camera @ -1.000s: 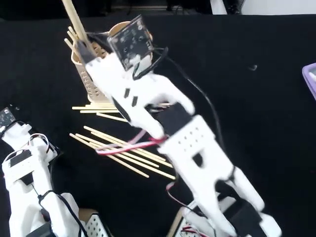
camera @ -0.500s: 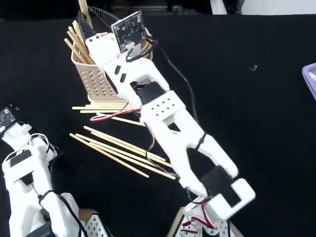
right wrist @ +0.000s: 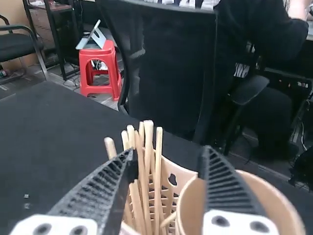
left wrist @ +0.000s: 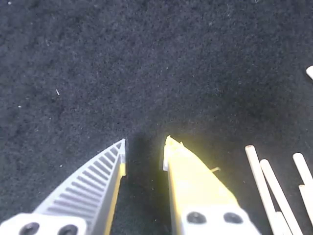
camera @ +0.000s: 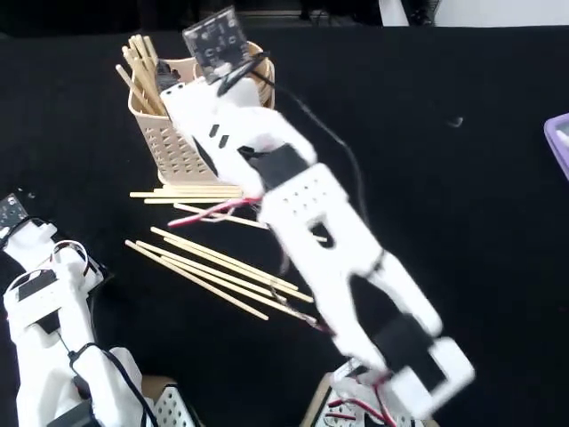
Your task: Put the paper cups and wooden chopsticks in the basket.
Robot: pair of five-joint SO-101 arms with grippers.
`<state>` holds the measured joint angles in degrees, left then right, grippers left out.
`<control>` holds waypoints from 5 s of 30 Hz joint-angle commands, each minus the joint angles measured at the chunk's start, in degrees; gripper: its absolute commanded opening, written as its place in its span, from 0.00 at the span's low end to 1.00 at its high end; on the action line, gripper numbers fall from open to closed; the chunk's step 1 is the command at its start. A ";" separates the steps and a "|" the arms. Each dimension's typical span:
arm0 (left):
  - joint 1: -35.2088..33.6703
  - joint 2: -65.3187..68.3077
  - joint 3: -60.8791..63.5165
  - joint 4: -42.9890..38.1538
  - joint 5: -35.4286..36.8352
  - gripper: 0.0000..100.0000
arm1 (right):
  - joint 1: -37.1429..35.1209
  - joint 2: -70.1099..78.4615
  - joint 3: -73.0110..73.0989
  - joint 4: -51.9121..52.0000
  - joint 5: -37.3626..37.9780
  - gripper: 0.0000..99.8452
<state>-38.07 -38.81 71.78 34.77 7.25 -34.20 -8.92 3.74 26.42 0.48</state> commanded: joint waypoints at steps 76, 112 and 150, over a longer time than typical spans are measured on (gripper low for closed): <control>0.84 -1.23 -0.22 -0.44 0.09 0.13 | -5.45 -26.15 20.35 -3.96 3.69 0.01; 0.75 -1.23 -0.13 -0.35 0.09 0.13 | 1.23 10.59 -20.70 6.59 -0.97 0.20; 0.84 -1.23 -0.22 -0.44 0.09 0.13 | -11.25 9.36 37.67 13.19 8.70 0.20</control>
<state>-38.07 -38.81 71.78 34.77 7.25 -46.24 -1.63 45.67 40.13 8.48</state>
